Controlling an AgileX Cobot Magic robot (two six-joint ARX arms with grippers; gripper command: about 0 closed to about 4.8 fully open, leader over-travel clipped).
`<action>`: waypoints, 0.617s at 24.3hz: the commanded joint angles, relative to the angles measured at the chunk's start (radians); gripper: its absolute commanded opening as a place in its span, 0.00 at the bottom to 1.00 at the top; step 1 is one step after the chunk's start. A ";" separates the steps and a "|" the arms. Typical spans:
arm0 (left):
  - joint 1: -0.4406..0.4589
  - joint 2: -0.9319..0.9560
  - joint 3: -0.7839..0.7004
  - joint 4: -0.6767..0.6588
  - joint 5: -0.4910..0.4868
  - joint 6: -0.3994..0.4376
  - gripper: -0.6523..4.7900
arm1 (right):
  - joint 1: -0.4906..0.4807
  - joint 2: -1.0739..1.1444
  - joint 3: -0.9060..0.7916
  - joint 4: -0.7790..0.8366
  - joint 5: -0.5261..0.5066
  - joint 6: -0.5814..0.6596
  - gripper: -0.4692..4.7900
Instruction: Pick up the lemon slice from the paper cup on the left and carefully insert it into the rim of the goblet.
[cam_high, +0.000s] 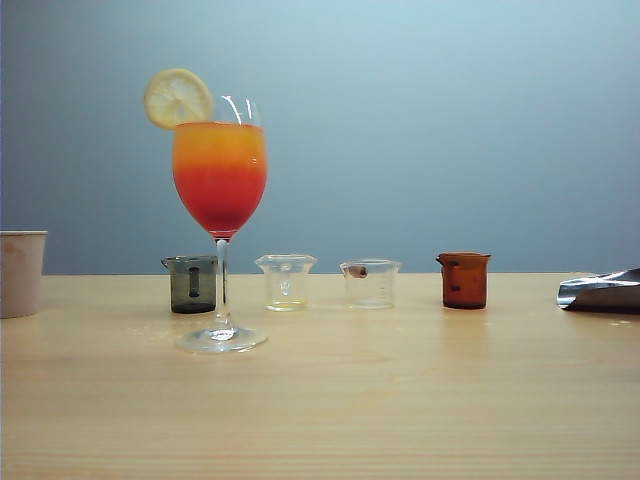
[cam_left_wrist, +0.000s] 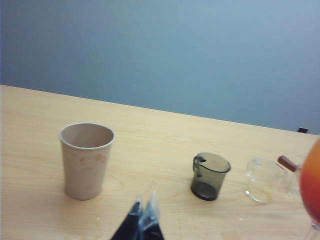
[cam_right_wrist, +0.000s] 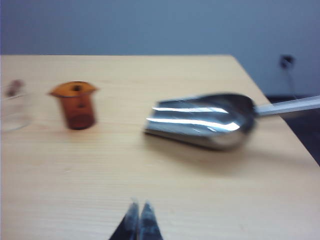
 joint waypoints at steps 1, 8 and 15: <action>0.001 0.001 0.002 0.014 -0.010 0.006 0.11 | 0.000 0.001 -0.006 0.023 -0.040 -0.060 0.11; 0.001 0.001 0.002 0.012 -0.010 0.006 0.11 | 0.000 0.001 -0.006 0.001 0.079 -0.059 0.11; 0.001 0.001 0.002 0.012 -0.010 0.006 0.11 | 0.000 0.001 -0.006 0.052 0.078 -0.060 0.11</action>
